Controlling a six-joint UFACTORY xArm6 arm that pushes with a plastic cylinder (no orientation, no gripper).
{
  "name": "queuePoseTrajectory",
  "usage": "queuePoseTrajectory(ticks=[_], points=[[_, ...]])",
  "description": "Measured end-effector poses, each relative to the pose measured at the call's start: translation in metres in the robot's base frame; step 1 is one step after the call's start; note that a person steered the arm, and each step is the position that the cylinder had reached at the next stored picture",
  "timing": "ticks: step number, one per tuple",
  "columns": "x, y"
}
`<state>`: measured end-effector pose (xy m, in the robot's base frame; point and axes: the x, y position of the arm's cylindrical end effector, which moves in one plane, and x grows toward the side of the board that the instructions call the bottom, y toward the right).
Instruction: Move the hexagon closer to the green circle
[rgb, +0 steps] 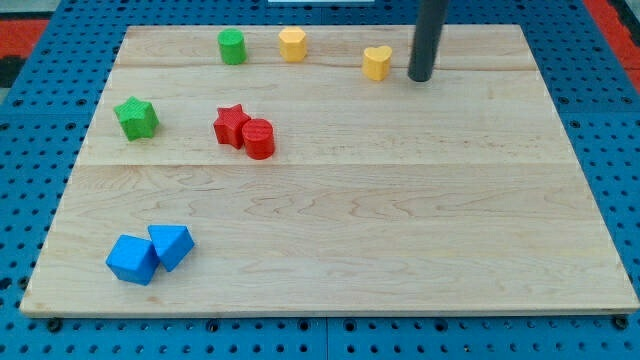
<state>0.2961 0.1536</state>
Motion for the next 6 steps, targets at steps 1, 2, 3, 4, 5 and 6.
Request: queuePoseTrajectory(ticks=[1,2,3,4,5,6], points=[[-0.038,0.056],[-0.09,0.021],[-0.105,-0.036],[-0.1,-0.133],[-0.089,-0.191],[-0.066,-0.188]])
